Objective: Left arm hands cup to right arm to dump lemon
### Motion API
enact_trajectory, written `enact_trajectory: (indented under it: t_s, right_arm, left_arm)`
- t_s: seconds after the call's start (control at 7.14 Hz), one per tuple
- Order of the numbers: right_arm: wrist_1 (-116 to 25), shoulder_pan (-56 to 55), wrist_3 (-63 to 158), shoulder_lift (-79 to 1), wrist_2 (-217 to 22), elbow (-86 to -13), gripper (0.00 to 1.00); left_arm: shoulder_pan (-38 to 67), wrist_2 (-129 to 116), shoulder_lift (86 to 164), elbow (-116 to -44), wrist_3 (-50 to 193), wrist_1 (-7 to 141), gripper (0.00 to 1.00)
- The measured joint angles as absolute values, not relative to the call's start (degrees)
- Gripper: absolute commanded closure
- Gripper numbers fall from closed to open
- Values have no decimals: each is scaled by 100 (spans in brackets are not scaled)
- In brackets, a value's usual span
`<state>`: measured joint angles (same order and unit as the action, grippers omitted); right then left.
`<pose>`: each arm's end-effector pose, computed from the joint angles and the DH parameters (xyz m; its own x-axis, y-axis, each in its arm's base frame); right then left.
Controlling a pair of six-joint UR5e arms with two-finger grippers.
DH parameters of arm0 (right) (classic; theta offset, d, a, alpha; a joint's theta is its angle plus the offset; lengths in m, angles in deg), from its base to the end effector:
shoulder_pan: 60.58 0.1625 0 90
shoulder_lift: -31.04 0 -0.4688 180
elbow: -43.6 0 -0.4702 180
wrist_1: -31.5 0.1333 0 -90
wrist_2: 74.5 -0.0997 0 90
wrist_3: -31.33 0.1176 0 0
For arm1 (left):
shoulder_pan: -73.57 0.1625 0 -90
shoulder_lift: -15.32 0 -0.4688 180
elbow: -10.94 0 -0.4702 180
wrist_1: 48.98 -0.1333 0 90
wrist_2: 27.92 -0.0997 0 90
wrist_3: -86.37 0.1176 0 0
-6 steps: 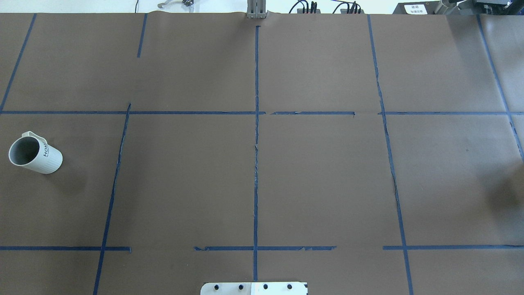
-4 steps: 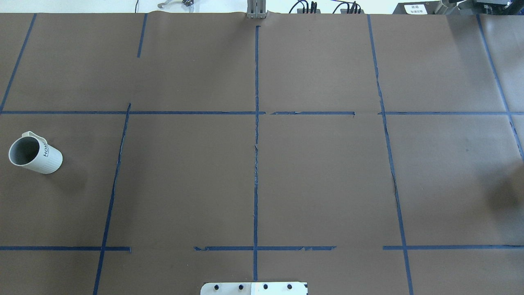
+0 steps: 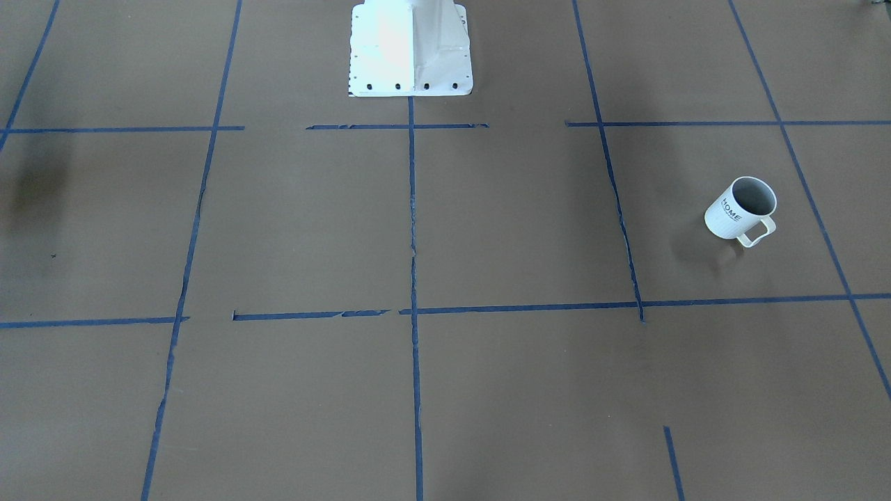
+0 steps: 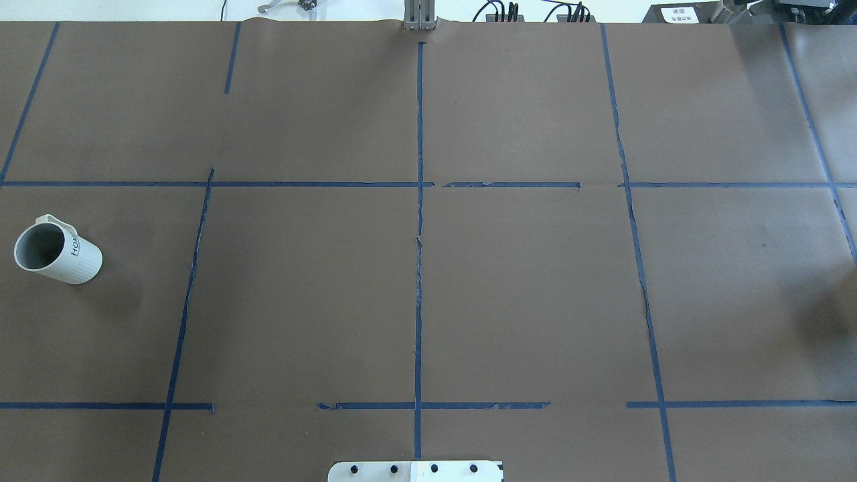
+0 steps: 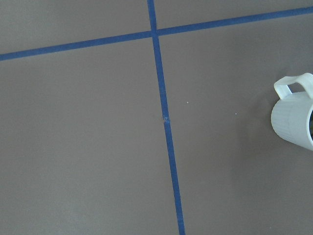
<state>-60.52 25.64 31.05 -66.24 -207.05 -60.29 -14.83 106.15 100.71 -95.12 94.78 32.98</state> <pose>0.0198 -0.5164 0.6518 0.7312 -0.1074 0.6737 0.0693 0.9941 0.0833 -0.0368 -0.5289 0.6149 0.7053 0.2067 -0.6781 -0.1324 0.9781 0.1604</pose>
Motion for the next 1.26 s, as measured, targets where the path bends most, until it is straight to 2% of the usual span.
enact_trajectory:
  t_s: [0.56, 0.84, 1.26]
  right_arm:
    - [-6052, 2564, 3118, -6609, -20711, -6034, 0]
    - [-6052, 2565, 3118, -6608, -20713, -6037, 0]
    - [-6052, 2565, 3115, -6608, -20713, -6034, 0]
  left_arm:
    - [-1223, 10615, 10228, -9589, 8516, 3696, 0]
    - [-515, 10261, 9959, -9481, 6954, 4910, 0]
    - [486, 9974, 9851, -8845, 5302, 6659, 0]
